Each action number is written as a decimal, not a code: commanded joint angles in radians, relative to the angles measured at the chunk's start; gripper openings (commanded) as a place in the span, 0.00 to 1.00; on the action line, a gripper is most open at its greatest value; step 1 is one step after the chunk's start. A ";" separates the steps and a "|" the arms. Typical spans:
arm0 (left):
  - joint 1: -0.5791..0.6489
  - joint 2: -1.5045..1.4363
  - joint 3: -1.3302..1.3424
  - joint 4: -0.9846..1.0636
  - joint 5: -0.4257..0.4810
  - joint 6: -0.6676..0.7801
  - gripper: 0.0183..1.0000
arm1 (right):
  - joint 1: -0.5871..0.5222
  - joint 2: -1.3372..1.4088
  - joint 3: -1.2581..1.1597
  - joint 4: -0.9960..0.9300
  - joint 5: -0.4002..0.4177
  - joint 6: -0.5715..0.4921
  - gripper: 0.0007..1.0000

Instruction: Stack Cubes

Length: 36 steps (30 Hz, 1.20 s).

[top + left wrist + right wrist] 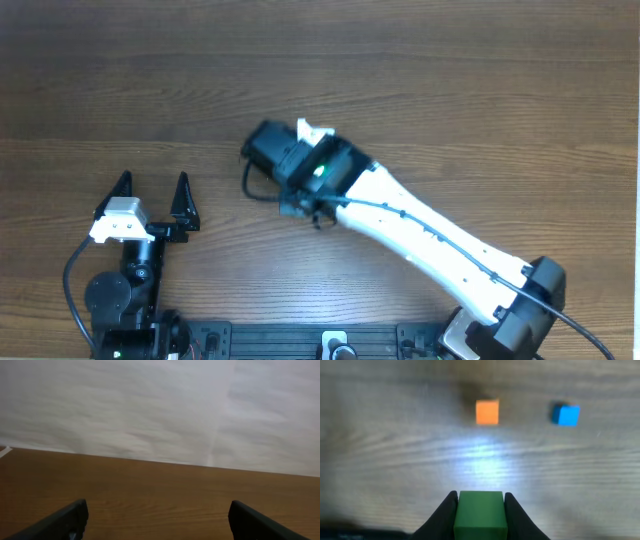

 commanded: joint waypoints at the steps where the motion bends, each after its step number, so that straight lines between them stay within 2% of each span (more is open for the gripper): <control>1: 0.006 -0.009 -0.008 0.006 0.008 0.017 0.90 | -0.069 0.085 0.021 0.015 -0.009 -0.092 0.19; 4: 0.006 -0.009 -0.008 0.006 0.008 0.017 0.90 | -0.095 0.142 0.021 0.039 -0.044 -0.127 0.19; 13: 0.006 -0.009 -0.008 0.006 0.008 0.017 0.90 | -0.119 0.244 0.008 0.098 -0.085 -0.146 0.18; 36: 0.006 -0.009 -0.008 0.006 0.008 0.017 0.90 | -0.148 0.252 -0.064 0.198 -0.092 -0.168 0.18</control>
